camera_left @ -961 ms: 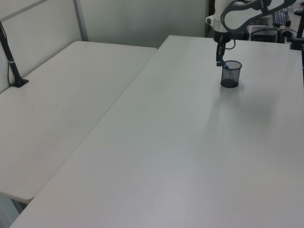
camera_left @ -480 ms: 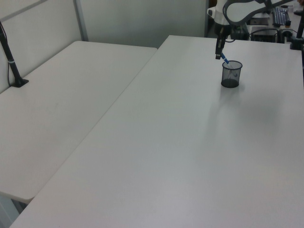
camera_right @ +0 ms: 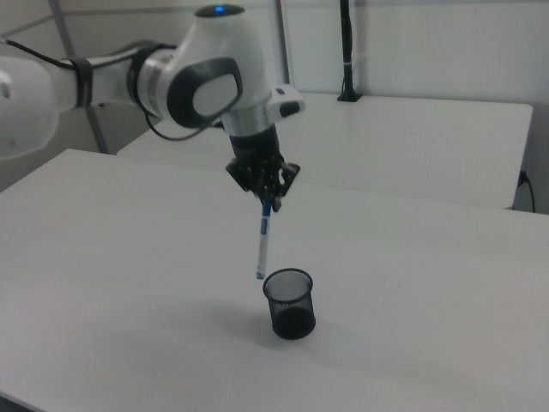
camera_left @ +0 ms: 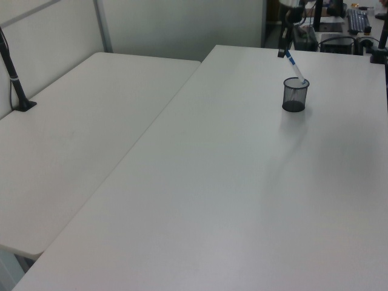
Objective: Remove the marker
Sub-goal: 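Close the gripper on the blue-capped marker and lift it out of the cup, then carry the held marker away from the cup and lower it to the table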
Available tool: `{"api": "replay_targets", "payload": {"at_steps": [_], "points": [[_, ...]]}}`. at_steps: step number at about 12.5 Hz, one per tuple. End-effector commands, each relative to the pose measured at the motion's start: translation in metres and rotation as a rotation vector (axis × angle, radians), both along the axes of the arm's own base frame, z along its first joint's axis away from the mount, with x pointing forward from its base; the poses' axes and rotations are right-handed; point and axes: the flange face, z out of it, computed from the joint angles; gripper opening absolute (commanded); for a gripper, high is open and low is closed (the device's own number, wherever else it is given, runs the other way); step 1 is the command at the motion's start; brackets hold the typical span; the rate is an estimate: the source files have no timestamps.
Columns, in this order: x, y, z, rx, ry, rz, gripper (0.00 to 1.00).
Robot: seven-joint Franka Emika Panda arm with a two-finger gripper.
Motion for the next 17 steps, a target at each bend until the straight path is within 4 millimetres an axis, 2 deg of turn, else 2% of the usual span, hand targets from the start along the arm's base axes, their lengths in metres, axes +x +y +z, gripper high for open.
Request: {"api": "replay_targets", "payload": {"at_steps": [1, 3, 5, 8, 11, 14, 17], "points": [[-0.017, 0.021, 0.045, 0.077, -0.019, -0.01, 0.0], [-0.02, 0.034, 0.046, 0.111, 0.008, -0.001, 0.0], [-0.011, 0.065, 0.03, 0.139, 0.046, -0.013, 0.0], [0.01, 0.105, -0.014, 0.148, 0.119, -0.037, 0.0], [0.027, 0.132, -0.062, 0.146, 0.18, -0.028, 0.01], [0.042, 0.16, -0.099, 0.135, 0.186, -0.063, 0.01], [0.05, 0.183, -0.139, 0.114, 0.221, -0.056, 0.01]]}}
